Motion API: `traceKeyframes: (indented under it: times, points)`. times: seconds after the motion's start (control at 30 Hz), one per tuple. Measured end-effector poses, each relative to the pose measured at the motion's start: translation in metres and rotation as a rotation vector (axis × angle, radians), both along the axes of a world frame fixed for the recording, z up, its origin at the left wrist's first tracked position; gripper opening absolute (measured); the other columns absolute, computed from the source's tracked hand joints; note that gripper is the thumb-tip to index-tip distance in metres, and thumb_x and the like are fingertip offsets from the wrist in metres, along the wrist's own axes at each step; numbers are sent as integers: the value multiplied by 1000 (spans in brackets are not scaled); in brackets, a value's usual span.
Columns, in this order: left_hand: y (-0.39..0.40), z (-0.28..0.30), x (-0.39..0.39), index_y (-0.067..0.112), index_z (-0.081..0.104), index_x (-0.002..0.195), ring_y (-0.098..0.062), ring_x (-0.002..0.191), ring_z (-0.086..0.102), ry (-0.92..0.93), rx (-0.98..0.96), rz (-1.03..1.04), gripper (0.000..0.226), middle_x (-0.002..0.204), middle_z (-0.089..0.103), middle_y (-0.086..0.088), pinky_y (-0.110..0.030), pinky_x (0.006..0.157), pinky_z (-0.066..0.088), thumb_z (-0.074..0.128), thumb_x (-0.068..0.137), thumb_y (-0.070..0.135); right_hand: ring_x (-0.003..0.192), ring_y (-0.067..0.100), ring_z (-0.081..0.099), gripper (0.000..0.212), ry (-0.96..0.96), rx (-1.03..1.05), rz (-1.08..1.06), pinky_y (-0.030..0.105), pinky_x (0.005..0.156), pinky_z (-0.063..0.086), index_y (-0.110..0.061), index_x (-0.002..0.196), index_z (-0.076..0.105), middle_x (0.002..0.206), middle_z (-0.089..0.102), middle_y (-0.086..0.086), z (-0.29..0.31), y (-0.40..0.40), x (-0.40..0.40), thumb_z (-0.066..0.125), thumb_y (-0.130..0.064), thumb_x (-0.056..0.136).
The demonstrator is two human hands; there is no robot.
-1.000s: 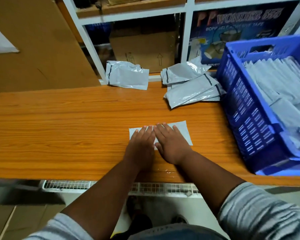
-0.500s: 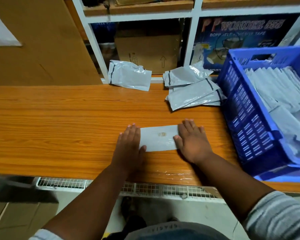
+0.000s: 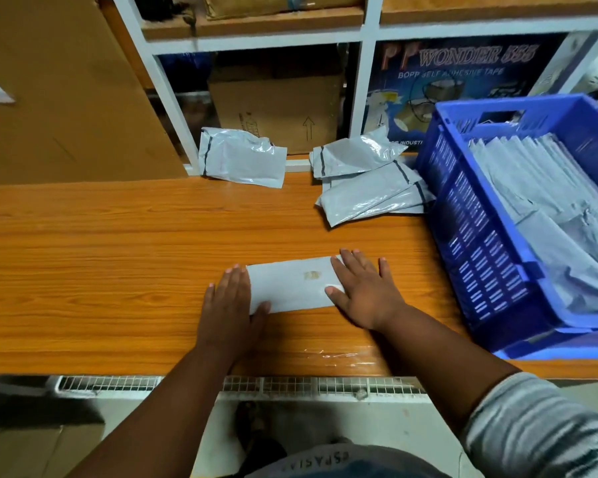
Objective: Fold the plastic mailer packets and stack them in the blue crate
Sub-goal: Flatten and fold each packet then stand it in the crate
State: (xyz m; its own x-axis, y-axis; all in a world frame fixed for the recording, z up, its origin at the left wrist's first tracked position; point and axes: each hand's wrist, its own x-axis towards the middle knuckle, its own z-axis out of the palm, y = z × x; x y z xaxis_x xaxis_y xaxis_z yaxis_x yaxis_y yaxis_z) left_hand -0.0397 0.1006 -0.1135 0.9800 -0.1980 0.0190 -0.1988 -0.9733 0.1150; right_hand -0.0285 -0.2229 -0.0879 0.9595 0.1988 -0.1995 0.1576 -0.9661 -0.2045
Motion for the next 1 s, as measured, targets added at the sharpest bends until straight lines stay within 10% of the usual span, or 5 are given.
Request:
traceKeyframes:
  times: [0.2, 0.37, 0.6, 1.0]
  points:
    - [-4, 12, 3, 6, 25, 168, -35, 161, 27, 89, -87, 75, 97, 172, 31, -18, -61, 126, 24, 24, 97, 73, 155, 32, 33, 91, -24, 22, 219, 66, 129, 5, -27, 169, 16, 167, 38, 7, 42, 49, 32, 61, -59, 96]
    - [-10, 34, 14, 3, 47, 150, -43, 137, 52, 148, -168, 91, 83, 147, 56, -21, -53, 112, 45, 40, 93, 62, 127, 38, 51, 91, 17, -20, 59, 48, 101, 49, -20, 152, 42, 136, 53, 12, 52, 72, 46, 79, -62, 80]
    - [-63, 100, 15, 7, 52, 152, -40, 133, 55, 80, -238, 66, 77, 147, 57, -16, -50, 106, 49, 39, 96, 57, 91, 24, 61, 22, 107, 313, -229, 35, 68, 48, -18, 97, 60, 101, 64, 4, 94, 21, 35, 73, -34, 87]
    - [-260, 196, 20, 24, 69, 129, -20, 113, 63, -44, -477, -319, 35, 123, 67, 2, -42, 94, 56, 57, 104, 45, 75, 21, 59, 31, -395, 469, -567, 36, 65, 44, -14, 82, 64, 79, 65, 2, 244, -139, -19, 83, -38, 84]
